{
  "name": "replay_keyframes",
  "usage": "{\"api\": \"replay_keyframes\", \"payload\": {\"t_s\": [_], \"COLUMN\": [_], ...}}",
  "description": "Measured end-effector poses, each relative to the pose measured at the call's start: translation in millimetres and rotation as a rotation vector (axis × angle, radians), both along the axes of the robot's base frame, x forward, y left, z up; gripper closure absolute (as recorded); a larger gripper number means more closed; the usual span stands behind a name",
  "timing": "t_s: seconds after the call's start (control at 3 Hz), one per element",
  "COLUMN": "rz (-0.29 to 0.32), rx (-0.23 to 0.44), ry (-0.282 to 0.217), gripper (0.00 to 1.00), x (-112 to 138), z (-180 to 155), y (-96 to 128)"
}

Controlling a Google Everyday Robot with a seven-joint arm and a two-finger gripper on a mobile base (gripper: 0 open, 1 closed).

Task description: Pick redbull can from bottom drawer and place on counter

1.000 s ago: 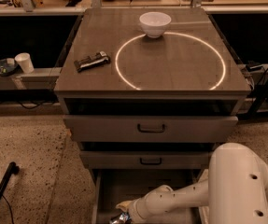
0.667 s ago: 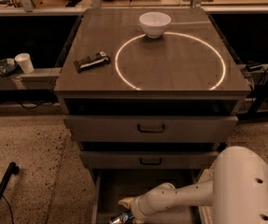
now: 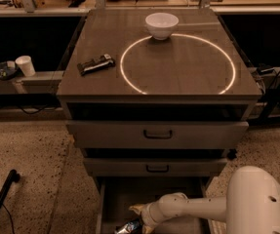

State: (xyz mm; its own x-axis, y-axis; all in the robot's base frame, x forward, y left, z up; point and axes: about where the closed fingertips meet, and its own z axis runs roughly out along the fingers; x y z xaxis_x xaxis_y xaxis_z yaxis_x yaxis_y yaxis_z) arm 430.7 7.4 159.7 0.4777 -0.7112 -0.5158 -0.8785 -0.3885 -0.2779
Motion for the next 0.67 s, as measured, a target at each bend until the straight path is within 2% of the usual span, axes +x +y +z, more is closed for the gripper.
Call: {"api": "replay_keyframes", "payload": {"t_s": [0.33, 0.67], "rz": [-0.002, -0.003], "rx": [0.009, 0.01], "ry": [0.039, 0.08], "gripper": [0.26, 0.34], "x": [5.3, 8.7], "z": [-19.9, -36.8], "y": [6.7, 12.1]}}
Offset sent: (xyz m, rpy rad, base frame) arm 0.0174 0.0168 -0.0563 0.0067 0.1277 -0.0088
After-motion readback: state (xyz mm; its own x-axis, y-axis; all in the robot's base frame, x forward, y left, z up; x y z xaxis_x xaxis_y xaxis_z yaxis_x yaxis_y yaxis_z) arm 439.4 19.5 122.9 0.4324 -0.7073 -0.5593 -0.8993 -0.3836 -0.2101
